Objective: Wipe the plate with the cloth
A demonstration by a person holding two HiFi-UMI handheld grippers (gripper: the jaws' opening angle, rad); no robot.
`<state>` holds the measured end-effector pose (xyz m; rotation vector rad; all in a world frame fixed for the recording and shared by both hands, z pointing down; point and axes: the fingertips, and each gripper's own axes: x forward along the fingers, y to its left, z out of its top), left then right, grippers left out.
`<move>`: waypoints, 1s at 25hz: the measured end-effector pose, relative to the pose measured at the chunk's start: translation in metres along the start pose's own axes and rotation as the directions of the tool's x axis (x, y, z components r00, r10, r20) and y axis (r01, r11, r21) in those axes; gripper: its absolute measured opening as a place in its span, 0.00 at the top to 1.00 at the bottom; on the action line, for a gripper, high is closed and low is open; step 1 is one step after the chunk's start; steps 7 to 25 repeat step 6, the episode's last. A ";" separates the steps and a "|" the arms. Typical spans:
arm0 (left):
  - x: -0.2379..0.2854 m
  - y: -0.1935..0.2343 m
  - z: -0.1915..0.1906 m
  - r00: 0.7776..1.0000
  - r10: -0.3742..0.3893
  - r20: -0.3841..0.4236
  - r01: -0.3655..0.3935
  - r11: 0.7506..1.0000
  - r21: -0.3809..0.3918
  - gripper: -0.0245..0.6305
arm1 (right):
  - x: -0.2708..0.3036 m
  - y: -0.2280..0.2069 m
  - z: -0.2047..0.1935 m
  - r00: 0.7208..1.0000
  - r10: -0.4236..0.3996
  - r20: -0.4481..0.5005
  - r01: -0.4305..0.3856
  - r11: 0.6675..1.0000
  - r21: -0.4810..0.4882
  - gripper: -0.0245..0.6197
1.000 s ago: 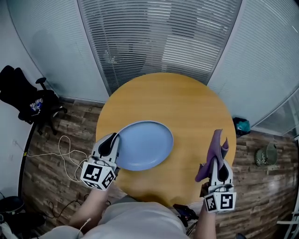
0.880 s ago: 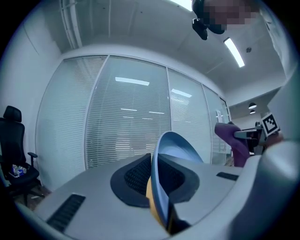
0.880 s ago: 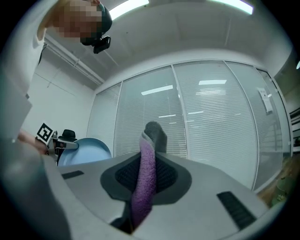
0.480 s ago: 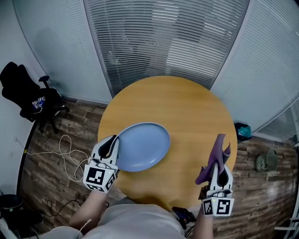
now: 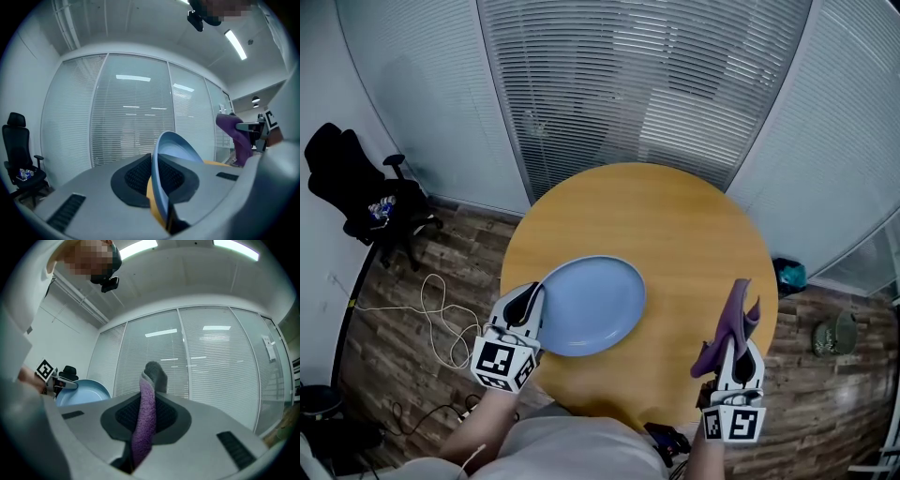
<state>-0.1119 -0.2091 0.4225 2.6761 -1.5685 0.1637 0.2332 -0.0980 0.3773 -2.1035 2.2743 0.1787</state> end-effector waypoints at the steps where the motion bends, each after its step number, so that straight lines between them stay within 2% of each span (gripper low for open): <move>1: 0.000 -0.001 0.000 1.000 -0.001 0.000 0.001 1.000 0.000 0.92 | 0.000 0.001 0.000 1.000 0.002 0.001 -0.002 1.000 0.000 0.89; 25: -0.001 0.002 0.001 1.000 -0.008 -0.006 0.008 1.000 -0.014 0.92 | 0.001 0.005 0.004 1.000 0.003 0.013 -0.003 1.000 0.013 0.89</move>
